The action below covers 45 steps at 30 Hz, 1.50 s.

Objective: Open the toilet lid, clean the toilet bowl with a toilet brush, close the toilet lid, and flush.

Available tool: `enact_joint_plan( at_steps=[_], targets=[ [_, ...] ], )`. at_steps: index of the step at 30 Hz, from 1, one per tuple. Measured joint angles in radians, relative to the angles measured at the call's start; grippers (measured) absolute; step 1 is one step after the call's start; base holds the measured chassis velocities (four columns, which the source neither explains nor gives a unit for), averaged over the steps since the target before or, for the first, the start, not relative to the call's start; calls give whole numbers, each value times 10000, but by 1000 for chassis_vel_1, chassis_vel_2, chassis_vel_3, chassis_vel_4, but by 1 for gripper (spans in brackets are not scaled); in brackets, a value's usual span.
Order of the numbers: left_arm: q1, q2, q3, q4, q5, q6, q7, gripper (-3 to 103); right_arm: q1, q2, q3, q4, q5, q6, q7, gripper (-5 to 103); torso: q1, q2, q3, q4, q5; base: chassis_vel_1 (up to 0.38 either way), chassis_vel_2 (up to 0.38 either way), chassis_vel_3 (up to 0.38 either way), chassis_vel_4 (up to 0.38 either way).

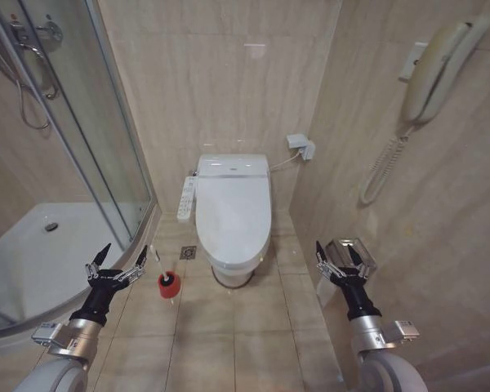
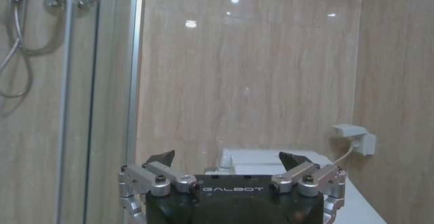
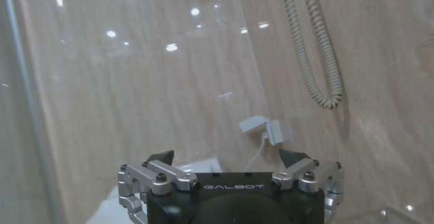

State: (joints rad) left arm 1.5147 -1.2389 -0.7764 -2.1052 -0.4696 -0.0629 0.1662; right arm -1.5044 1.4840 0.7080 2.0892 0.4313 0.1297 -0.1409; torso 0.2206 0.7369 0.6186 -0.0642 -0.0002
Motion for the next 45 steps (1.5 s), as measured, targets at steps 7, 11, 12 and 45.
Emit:
enact_joint_plan(
  at_steps=[7, 11, 12, 45],
  targets=[
    [-4, 0, 0, 0, 0, 0, 0, 100, 161, -57, 105, -195, -210, 310, 369, 100, 11, -4, 3, 6, 3, -148, 165, 165, -137],
    [2, 0, 0, 0, 0, -1, 0, 100, 177, -32, 98, -215, -207, 348, 365, 100, -1, -2, 0, 3, 3, 0, 0, 0, 0],
    [2, 0, 0, 0, 0, 0, 0, 100, 183, -12, 83, -219, -191, 385, 366, 100, -5, 0, -2, -1, 2, 61, -52, -36, 33],
    [2, 0, 0, 0, 0, 0, 0, 100, 626, -307, -99, -984, -61, 744, 971, 100, -4, 0, -1, 2, 2, -53, 48, 52, -52]
  ],
)
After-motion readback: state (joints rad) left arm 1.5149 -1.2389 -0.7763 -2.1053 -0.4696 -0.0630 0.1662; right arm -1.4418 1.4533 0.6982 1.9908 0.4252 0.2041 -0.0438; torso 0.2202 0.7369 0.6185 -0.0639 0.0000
